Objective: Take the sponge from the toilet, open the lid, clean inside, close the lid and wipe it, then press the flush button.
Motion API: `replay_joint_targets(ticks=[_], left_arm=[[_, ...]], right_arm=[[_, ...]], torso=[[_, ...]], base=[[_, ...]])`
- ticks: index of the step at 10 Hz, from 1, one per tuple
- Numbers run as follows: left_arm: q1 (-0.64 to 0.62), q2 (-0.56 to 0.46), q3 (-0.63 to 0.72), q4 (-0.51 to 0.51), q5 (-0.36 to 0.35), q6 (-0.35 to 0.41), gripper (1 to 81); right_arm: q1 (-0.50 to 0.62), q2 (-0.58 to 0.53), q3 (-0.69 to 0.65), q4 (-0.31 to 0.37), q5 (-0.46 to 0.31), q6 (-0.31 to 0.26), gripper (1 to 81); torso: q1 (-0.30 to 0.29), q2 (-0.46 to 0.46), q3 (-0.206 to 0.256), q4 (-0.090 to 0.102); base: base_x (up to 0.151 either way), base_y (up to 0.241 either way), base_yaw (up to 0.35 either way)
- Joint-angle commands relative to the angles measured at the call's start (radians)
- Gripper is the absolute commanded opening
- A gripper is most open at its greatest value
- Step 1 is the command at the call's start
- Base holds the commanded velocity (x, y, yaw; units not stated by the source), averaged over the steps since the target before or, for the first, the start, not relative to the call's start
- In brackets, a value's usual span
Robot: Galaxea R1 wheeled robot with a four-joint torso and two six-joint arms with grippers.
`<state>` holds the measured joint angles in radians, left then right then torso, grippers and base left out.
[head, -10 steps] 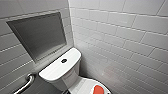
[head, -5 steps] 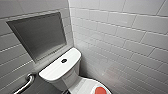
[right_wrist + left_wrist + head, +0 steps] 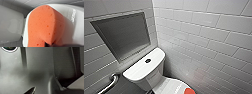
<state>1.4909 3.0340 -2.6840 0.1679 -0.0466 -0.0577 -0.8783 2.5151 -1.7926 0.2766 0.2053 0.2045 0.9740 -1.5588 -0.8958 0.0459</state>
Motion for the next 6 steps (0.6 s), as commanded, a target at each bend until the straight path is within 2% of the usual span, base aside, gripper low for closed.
replay_joint_targets(ticks=[1, 3, 6], left_arm=[[-0.002, 0.003, 0.004, -0.002, 0.065, -0.002, 81.1], [-0.005, 0.002, 0.004, -0.002, 0.060, -0.004, 81.1], [-0.033, -0.013, 0.010, -0.005, 0.060, -0.005, 81.1]], right_arm=[[0.118, -0.247, 0.326, -0.045, 0.017, -0.008, 1.0], [0.068, -0.260, 0.345, -0.080, 0.014, -0.008, 1.0], [-0.081, -0.295, 0.235, -0.089, 0.022, -0.007, 1.0]], torso=[[0.000, 0.000, 0.000, 0.000], [0.000, 0.000, 0.000, 0.000], [0.000, 0.000, 0.000, 0.000]], base=[[0.000, 0.000, 0.000], [0.000, 0.000, 0.000], [0.000, 0.000, 0.000]])
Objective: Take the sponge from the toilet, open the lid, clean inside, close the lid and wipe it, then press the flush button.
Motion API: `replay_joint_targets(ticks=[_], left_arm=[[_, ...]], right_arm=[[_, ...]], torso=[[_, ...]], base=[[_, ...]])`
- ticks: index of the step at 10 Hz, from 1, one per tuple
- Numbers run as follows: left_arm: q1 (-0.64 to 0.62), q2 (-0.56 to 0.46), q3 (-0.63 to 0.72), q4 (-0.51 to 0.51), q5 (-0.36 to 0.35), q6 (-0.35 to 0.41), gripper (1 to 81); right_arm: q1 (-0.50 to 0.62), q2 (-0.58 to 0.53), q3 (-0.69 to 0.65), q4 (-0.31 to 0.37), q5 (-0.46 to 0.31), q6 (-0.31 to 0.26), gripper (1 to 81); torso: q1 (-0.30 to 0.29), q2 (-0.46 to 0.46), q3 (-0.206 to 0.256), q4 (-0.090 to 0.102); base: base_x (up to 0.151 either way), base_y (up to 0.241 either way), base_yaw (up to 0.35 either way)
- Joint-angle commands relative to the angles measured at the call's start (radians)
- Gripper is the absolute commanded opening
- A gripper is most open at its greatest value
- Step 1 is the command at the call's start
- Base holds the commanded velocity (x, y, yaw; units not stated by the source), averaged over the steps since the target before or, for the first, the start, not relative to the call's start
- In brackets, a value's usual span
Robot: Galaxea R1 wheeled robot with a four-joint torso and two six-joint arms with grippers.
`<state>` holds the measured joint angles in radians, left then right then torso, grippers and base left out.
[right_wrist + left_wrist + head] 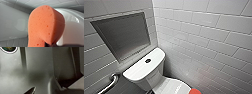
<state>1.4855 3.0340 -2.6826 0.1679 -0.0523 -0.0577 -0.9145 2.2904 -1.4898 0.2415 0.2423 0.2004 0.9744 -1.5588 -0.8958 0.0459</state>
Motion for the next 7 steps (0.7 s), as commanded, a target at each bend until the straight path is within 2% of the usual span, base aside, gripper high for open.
replay_joint_targets(ticks=[1, 5, 7], left_arm=[[-0.041, -0.015, 0.010, -0.005, 0.068, -0.005, 81.1], [-0.076, -0.035, 0.030, -0.005, 0.066, -0.005, 81.1], [-0.099, -0.102, 0.137, -0.027, 0.066, -0.007, 81.1]], right_arm=[[-0.094, -0.085, -0.113, -0.054, -0.015, -0.003, 1.0], [-0.289, -0.096, -0.274, -0.060, -0.009, -0.006, 1.0], [-0.359, -0.095, -0.306, -0.073, -0.009, -0.003, 1.0]], torso=[[0.000, 0.000, 0.000, 0.000], [0.000, 0.000, 0.000, 0.000], [0.000, 0.000, 0.000, 0.000]], base=[[0.000, 0.000, 0.000], [0.000, 0.000, 0.000], [0.000, 0.000, 0.000]])
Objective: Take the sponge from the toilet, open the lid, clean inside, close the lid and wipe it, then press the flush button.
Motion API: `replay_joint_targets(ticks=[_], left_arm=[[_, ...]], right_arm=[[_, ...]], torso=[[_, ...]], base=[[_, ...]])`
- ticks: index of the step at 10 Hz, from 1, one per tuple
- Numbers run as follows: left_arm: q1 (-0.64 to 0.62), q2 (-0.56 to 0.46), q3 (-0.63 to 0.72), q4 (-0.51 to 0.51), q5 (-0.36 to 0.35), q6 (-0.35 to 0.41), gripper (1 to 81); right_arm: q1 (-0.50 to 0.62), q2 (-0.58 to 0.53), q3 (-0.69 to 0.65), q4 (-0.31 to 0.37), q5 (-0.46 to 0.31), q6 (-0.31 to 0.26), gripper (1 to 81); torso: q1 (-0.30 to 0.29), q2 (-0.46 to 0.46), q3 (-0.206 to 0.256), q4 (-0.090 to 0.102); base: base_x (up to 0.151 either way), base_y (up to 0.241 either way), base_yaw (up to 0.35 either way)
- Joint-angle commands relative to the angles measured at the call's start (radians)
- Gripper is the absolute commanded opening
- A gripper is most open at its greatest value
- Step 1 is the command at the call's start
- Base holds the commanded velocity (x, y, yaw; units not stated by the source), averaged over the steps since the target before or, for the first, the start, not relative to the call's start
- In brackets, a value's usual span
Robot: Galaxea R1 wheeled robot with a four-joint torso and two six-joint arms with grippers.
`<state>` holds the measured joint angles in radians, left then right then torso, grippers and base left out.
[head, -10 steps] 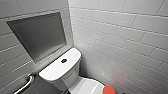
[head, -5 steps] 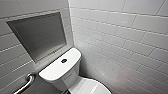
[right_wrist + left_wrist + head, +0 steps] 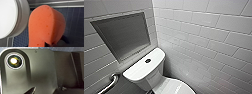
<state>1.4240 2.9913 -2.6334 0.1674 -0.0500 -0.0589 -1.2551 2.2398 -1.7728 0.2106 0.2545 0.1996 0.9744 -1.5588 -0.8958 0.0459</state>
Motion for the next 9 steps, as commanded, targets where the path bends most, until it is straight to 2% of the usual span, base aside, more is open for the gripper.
replay_joint_targets(ticks=[1, 3, 5, 7, 9], left_arm=[[-0.052, -0.113, 0.177, -0.051, 0.064, -0.005, 81.1], [-0.081, -0.192, 0.311, -0.077, 0.064, -0.005, 81.1], [-0.105, -0.236, 0.377, -0.092, 0.064, -0.004, 81.1], [-0.139, -0.277, 0.449, -0.109, 0.071, -0.005, 81.1], [-0.171, -0.351, 0.566, -0.120, 0.070, -0.004, 81.1]], right_arm=[[-0.057, -0.043, -0.029, -0.063, -0.021, -0.003, 1.0], [-0.126, -0.039, -0.020, -0.157, -0.020, -0.003, 1.0], [-0.163, -0.013, -0.039, -0.172, -0.030, -0.005, 1.0], [-0.211, 0.013, -0.051, -0.158, -0.021, -0.017, 1.0], [-0.232, 0.037, -0.082, -0.192, -0.020, -0.023, 1.0]], torso=[[0.000, 0.000, 0.000, 0.000], [0.000, 0.000, 0.000, 0.000], [0.000, 0.000, 0.000, 0.000], [0.000, 0.000, 0.000, 0.000], [0.000, 0.000, 0.000, 0.000]], base=[[0.000, 0.000, 0.000], [0.000, 0.000, 0.000], [0.000, 0.000, 0.000], [0.000, 0.000, 0.000], [0.000, 0.000, 0.000]])
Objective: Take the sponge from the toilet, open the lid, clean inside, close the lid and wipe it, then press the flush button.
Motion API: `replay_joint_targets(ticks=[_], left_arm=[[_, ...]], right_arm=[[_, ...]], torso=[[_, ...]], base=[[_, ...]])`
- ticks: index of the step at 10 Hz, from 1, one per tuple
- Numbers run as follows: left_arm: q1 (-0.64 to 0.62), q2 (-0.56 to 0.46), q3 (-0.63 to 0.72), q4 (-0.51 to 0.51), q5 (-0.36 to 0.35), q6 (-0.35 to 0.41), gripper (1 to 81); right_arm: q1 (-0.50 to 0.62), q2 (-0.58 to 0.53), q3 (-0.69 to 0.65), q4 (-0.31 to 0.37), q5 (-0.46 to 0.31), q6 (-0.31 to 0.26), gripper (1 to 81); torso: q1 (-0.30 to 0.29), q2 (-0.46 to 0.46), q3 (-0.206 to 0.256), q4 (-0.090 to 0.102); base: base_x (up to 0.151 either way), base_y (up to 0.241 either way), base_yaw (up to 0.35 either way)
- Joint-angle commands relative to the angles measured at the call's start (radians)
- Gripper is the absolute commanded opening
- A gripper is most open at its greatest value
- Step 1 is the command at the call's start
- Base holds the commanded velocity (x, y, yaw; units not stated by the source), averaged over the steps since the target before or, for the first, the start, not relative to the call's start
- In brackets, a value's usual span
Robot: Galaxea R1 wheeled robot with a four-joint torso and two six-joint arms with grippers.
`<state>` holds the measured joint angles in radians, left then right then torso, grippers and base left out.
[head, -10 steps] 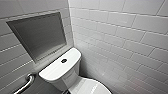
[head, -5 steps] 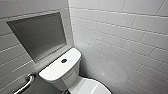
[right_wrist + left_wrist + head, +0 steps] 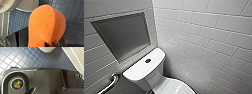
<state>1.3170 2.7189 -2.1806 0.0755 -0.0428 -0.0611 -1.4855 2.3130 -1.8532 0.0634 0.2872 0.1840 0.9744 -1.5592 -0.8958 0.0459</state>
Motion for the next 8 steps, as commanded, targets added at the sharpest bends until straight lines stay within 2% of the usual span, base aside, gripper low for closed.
replay_joint_targets(ticks=[1, 6, 8], left_arm=[[-0.077, -0.109, 0.164, -0.025, 0.057, -0.002, 81.1], [-0.130, -0.161, 0.271, -0.051, 0.047, -0.002, 81.1], [-0.140, -0.172, 0.297, -0.053, 0.047, -0.002, 81.1]], right_arm=[[-0.008, -0.018, -0.009, -0.092, -0.048, -0.006, 1.0], [-0.068, 0.050, -0.007, -0.117, -0.017, -0.008, 1.0], [-0.068, 0.053, -0.001, -0.117, -0.017, -0.008, 1.0]], torso=[[0.000, 0.000, 0.000, 0.000], [0.000, 0.000, 0.000, 0.000], [0.001, 0.000, 0.000, 0.000]], base=[[0.000, 0.000, 0.000], [0.000, 0.000, 0.000], [-0.068, 0.000, 0.000]])
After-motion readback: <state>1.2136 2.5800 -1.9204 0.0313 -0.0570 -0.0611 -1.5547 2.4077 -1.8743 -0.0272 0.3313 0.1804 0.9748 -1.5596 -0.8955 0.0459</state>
